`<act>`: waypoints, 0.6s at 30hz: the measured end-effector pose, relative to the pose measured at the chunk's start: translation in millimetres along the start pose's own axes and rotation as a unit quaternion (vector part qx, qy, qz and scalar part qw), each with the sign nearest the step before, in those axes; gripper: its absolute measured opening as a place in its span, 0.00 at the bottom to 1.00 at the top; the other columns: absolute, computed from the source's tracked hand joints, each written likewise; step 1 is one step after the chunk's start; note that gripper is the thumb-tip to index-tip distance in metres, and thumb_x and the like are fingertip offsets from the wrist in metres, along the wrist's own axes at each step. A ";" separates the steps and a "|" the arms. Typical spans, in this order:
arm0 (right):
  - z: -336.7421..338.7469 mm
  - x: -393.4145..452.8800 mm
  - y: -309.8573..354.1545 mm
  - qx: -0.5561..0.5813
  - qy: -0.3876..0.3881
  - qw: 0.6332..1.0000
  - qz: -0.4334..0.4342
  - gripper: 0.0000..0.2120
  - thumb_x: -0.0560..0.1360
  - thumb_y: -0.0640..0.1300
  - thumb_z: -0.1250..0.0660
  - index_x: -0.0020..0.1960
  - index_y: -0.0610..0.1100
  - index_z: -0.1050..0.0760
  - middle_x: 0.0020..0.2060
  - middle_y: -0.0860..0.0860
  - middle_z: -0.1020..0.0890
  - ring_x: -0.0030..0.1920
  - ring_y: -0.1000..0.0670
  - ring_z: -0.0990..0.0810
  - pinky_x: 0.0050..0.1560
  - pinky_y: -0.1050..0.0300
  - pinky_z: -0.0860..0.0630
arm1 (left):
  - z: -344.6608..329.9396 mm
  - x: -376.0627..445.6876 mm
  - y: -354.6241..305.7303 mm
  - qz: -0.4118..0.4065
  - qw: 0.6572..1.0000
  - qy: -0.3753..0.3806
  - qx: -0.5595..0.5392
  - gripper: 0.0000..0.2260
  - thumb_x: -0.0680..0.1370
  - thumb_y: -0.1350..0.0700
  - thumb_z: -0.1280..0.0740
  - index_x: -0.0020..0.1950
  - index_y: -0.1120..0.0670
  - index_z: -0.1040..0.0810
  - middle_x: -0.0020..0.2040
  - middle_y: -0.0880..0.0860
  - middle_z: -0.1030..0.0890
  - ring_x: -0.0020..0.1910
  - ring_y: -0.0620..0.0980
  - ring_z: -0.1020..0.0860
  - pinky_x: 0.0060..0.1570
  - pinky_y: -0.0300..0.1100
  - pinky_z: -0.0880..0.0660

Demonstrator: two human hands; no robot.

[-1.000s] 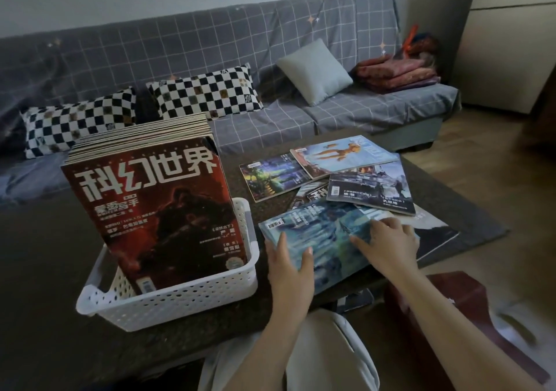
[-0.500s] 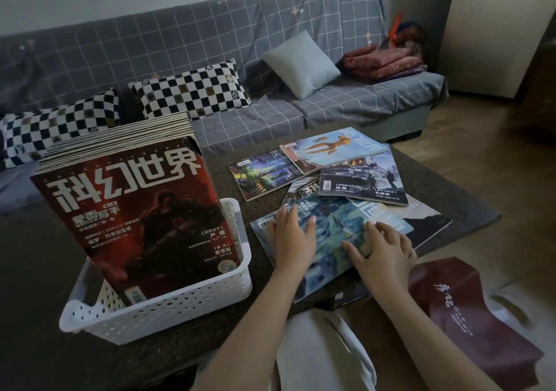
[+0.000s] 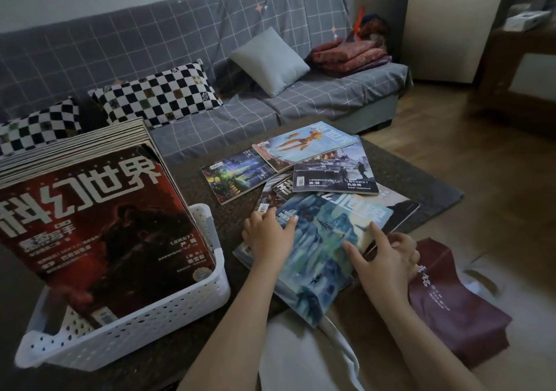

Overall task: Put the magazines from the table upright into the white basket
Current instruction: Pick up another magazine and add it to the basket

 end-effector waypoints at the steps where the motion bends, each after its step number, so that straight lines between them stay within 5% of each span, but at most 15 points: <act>1: 1.2 -0.3 -4.2 0.033 0.016 0.999 -0.009 0.32 0.70 0.62 0.33 0.71 0.53 0.35 0.58 0.46 0.34 0.57 0.46 0.35 0.60 0.51 0.35 | 1.2 -4.8 1.1 0.009 1.000 0.004 -0.014 0.27 0.76 0.37 0.38 0.71 0.51 0.30 0.68 0.57 0.32 0.67 0.58 0.34 0.67 0.53 0.37; 3: 2.3 -1.3 -10.6 0.104 0.053 0.993 -0.026 0.31 0.72 0.57 0.32 0.72 0.51 0.36 0.55 0.47 0.30 0.51 0.49 0.28 0.52 0.55 0.29 | 1.2 -16.3 2.0 0.019 0.997 0.019 -0.068 0.25 0.75 0.39 0.34 0.66 0.52 0.27 0.65 0.57 0.29 0.62 0.57 0.28 0.61 0.49 0.30; 7: 21.2 -8.3 -22.5 0.177 0.037 0.981 -0.065 0.32 0.73 0.50 0.31 0.74 0.48 0.39 0.58 0.45 0.22 0.52 0.47 0.21 0.52 0.50 0.23 | -2.7 -40.7 3.0 0.034 0.984 0.070 -0.158 0.18 0.72 0.44 0.28 0.56 0.54 0.22 0.53 0.53 0.20 0.49 0.51 0.21 0.46 0.43 0.27; 9: 31.8 -14.5 -30.0 0.199 0.018 0.976 -0.086 0.30 0.73 0.47 0.30 0.71 0.43 0.37 0.51 0.49 0.20 0.48 0.48 0.20 0.49 0.48 0.23 | -4.8 -51.1 7.6 0.059 0.971 0.103 -0.207 0.15 0.72 0.46 0.27 0.51 0.54 0.21 0.45 0.50 0.18 0.42 0.48 0.20 0.41 0.44 0.25; 12: 46.9 -24.3 -37.0 0.226 0.010 0.970 -0.085 0.20 0.73 0.44 0.30 0.63 0.42 0.29 0.37 0.60 0.25 0.35 0.60 0.24 0.31 0.62 0.28 | -6.4 -67.4 11.7 0.070 0.953 0.139 -0.259 0.14 0.71 0.48 0.26 0.50 0.55 0.22 0.42 0.50 0.18 0.39 0.46 0.19 0.35 0.41 0.27; 18: 71.8 -38.7 -26.8 0.281 0.038 0.956 -0.075 0.17 0.74 0.45 0.31 0.61 0.47 0.25 0.45 0.51 0.17 0.43 0.49 0.17 0.45 0.45 0.20 | 28.6 -91.8 -0.2 -0.005 0.945 0.098 -0.312 0.12 0.72 0.50 0.26 0.45 0.56 0.24 0.42 0.53 0.19 0.38 0.46 0.22 0.36 0.39 0.29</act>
Point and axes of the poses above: each hand's wrist, its own x-axis towards the middle knuckle, its own z-axis out of the back of the hand, y = z × x, the point moved 9 cm from there along x, towards the middle knuckle
